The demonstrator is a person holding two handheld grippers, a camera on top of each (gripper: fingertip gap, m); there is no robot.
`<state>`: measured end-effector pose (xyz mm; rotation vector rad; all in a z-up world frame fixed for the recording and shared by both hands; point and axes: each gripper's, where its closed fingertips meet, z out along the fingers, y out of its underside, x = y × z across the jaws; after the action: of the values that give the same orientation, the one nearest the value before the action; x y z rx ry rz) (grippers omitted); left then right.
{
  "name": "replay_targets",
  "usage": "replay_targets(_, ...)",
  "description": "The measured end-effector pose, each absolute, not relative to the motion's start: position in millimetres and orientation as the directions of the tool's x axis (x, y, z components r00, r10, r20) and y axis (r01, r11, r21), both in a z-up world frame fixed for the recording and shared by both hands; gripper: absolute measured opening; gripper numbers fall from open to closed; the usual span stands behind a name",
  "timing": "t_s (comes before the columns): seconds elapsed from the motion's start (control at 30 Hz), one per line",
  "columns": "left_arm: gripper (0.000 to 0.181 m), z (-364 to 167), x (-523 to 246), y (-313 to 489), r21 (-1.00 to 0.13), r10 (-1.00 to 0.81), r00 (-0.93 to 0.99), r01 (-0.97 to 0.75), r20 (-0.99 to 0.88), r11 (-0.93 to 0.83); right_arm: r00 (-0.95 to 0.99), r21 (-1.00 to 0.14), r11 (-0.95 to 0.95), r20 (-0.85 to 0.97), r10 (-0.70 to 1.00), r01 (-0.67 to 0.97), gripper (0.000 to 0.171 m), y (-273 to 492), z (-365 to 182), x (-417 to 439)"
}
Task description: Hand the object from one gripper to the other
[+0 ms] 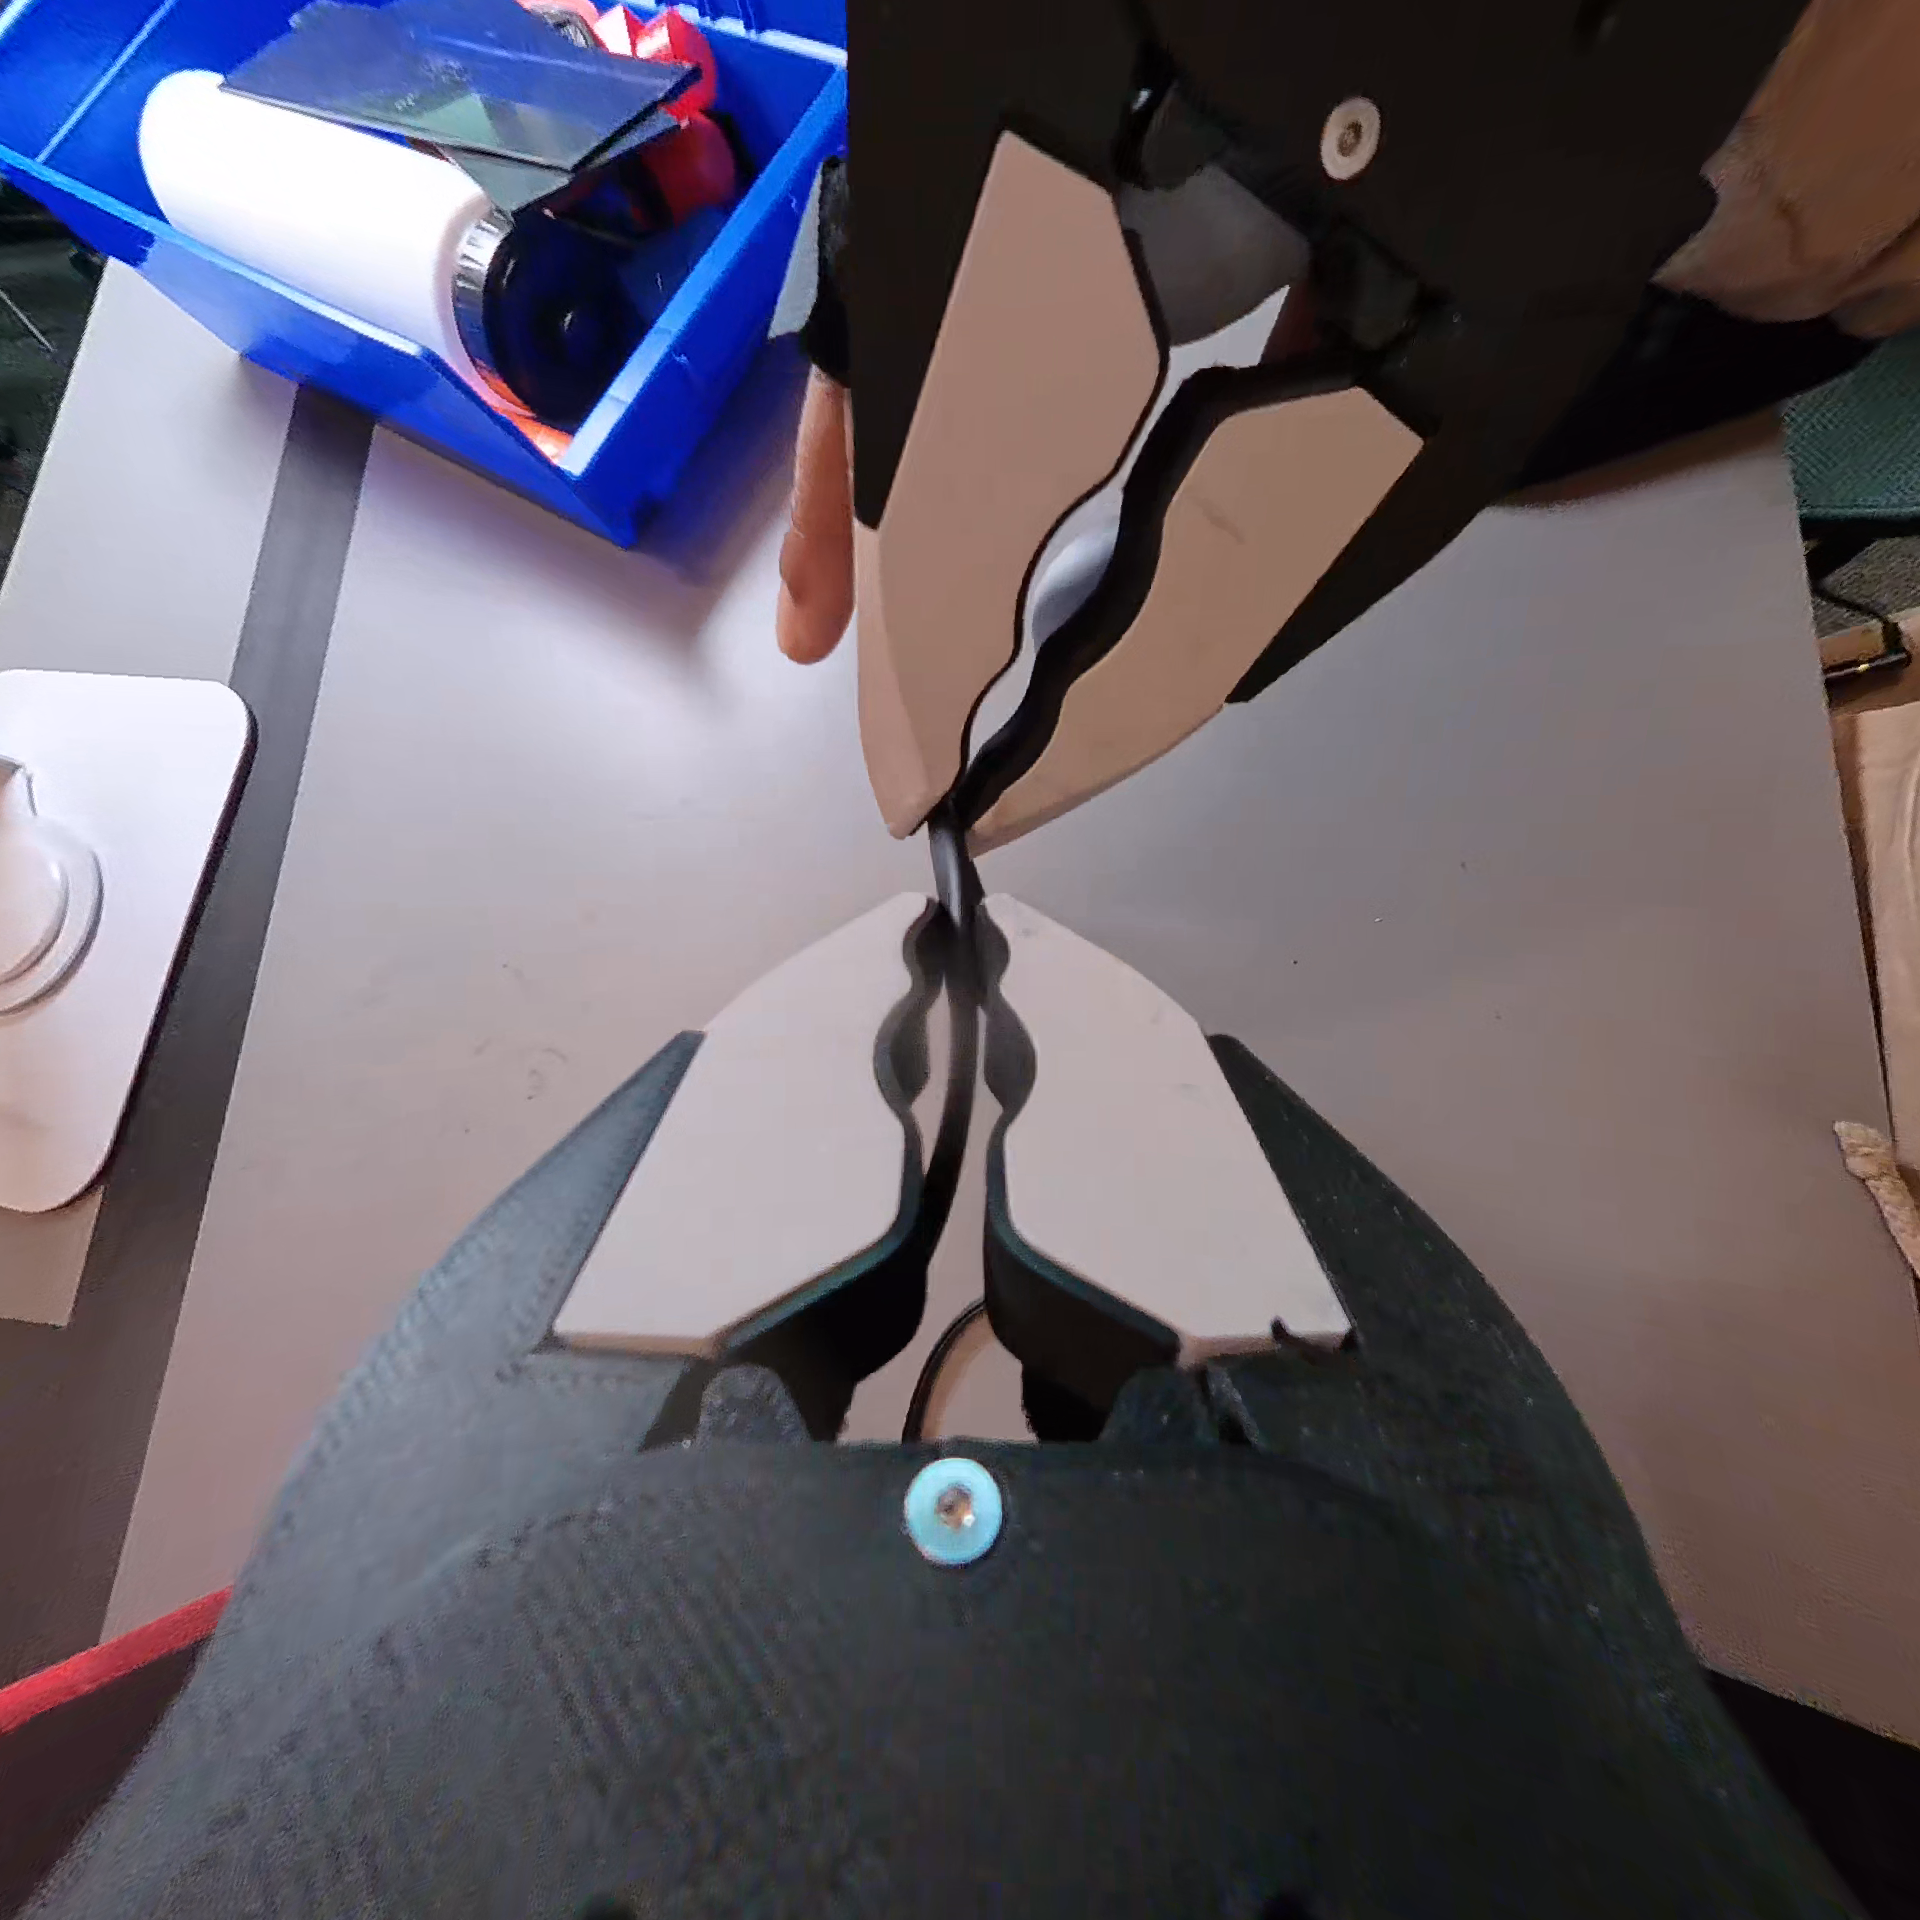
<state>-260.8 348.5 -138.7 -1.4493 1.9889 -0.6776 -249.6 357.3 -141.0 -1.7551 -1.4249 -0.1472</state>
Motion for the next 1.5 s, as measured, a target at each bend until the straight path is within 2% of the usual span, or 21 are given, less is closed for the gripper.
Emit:
replay_targets(0.17, 0.005, -123, -266, 348, -0.745, -0.958, -0.248, -0.611, -0.142, 0.269, 0.393, -0.658, 0.053, 0.51, 0.765, 0.752, 0.006, 355, -123, -254)
replay_targets(0.27, 0.005, -110, -270, 347, -0.784, -0.96, -0.254, -0.568, -0.123, 0.25, 0.41, -0.687, 0.029, 0.466, 0.784, 0.726, 0.019, 359, -128, -251)
replay_targets(0.3, 0.005, -107, -271, 348, -0.791, -0.96, -0.251, -0.56, -0.121, 0.246, 0.411, -0.69, 0.024, 0.458, 0.788, 0.723, 0.017, 361, -131, -250)
replay_targets(0.33, 0.005, -105, -273, 350, -0.793, -0.962, -0.243, -0.558, -0.125, 0.244, 0.409, -0.694, 0.025, 0.453, 0.792, 0.719, 0.005, 362, -133, -249)
replay_targets(0.4, 0.005, -106, -274, 355, -0.794, -0.964, -0.231, -0.559, -0.13, 0.24, 0.413, -0.712, 0.021, 0.432, 0.802, 0.702, 0.005, 362, -133, -251)
replay_targets(0.6, 0.005, -111, -263, 367, -0.83, -0.976, -0.205, -0.528, -0.08, 0.179, 0.437, -0.681, -0.016, 0.452, 0.778, 0.732, 0.005, 370, -138, -241)
replay_targets(0.77, 0.004, -117, -254, 381, -0.866, -0.983, -0.184, -0.495, 0.02, 0.075, 0.462, -0.698, -0.057, 0.408, 0.787, 0.714, 0.005, 376, -149, -241)
replay_targets(0.9, 0.004, -126, -258, 391, -0.862, -0.986, -0.165, -0.503, 0.025, 0.062, 0.485, -0.727, -0.087, 0.359, 0.797, 0.681, 0.005, 386, -162, -245)
replay_targets(1.1, 0.004, -121, -263, 397, -0.883, -0.985, -0.158, -0.47, 0.064, 0.018, 0.524, -0.793, -0.081, 0.319, 0.79, 0.604, 0.005, 394, -153, -251)
replay_targets(1.5, 0.004, -135, -255, 397, -0.881, -0.977, -0.172, -0.472, 0.125, -0.03, 0.511, -0.775, -0.083, 0.328, 0.795, 0.627, 0.005, 397, -168, -251)
